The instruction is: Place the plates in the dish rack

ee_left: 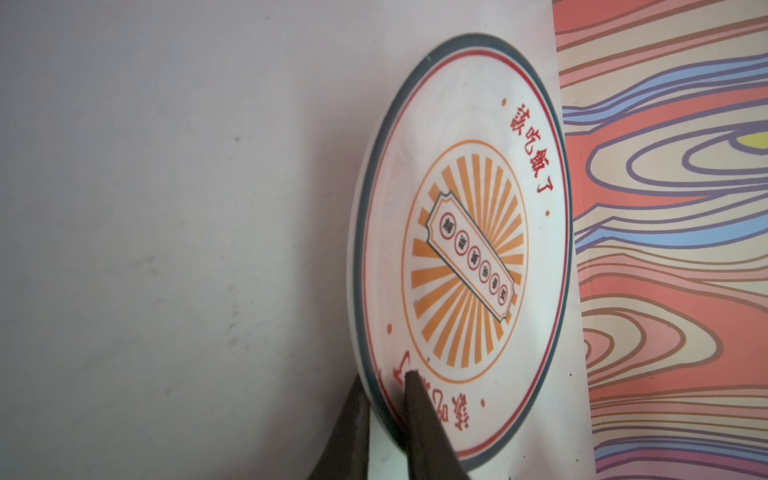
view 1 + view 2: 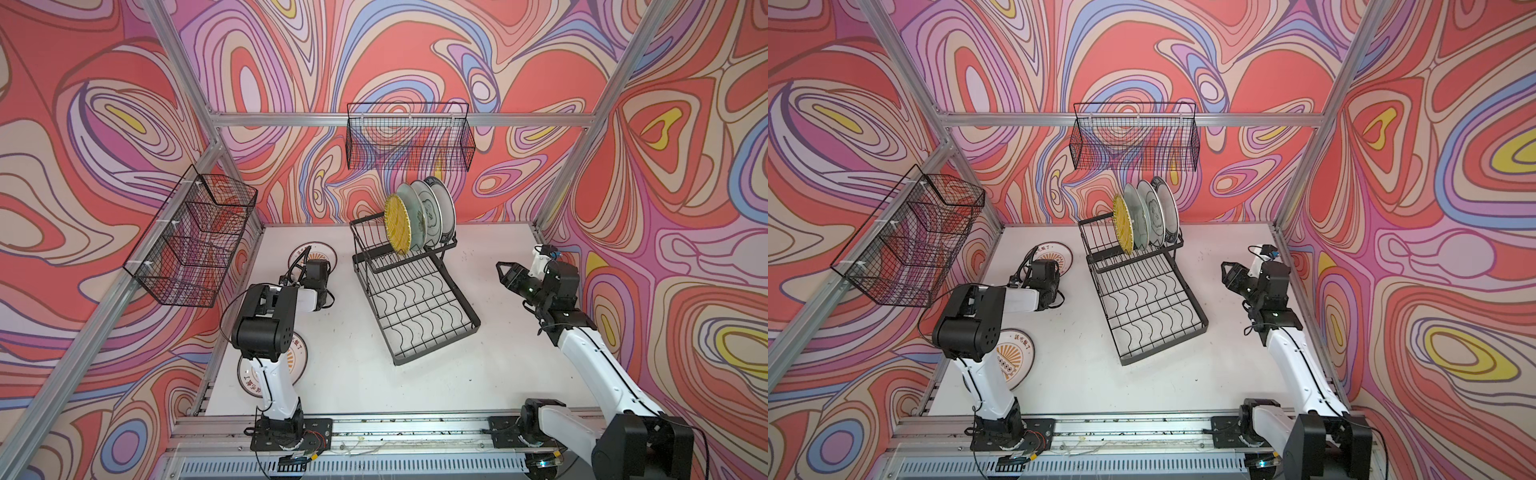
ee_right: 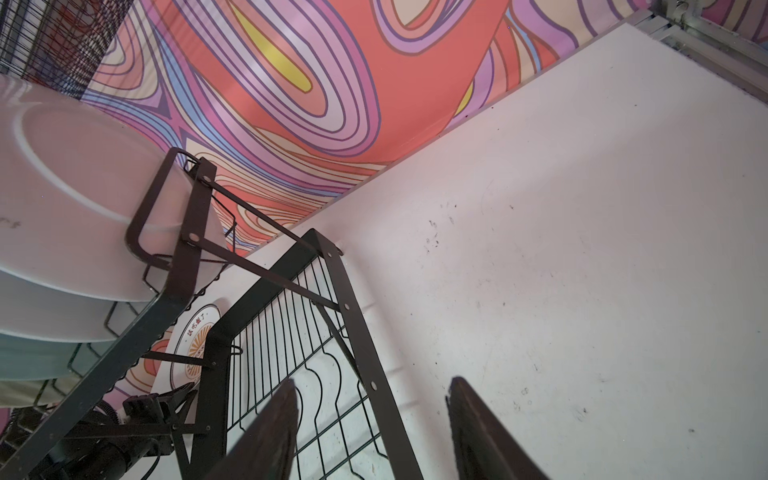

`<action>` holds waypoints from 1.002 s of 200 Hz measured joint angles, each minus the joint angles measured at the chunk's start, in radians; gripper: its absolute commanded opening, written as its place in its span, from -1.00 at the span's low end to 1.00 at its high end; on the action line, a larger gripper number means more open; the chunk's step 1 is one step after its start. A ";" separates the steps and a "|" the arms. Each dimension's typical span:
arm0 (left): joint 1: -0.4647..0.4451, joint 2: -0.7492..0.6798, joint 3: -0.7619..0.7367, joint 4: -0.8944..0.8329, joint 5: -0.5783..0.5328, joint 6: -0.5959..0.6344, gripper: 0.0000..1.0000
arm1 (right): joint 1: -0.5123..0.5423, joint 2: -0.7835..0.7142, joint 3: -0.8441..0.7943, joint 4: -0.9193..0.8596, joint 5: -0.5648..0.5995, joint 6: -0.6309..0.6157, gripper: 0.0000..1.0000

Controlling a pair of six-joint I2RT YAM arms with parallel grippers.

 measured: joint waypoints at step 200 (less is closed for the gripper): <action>-0.080 -0.158 -0.171 -0.053 -0.049 0.001 -0.47 | -0.005 -0.035 0.000 -0.011 -0.008 -0.007 0.16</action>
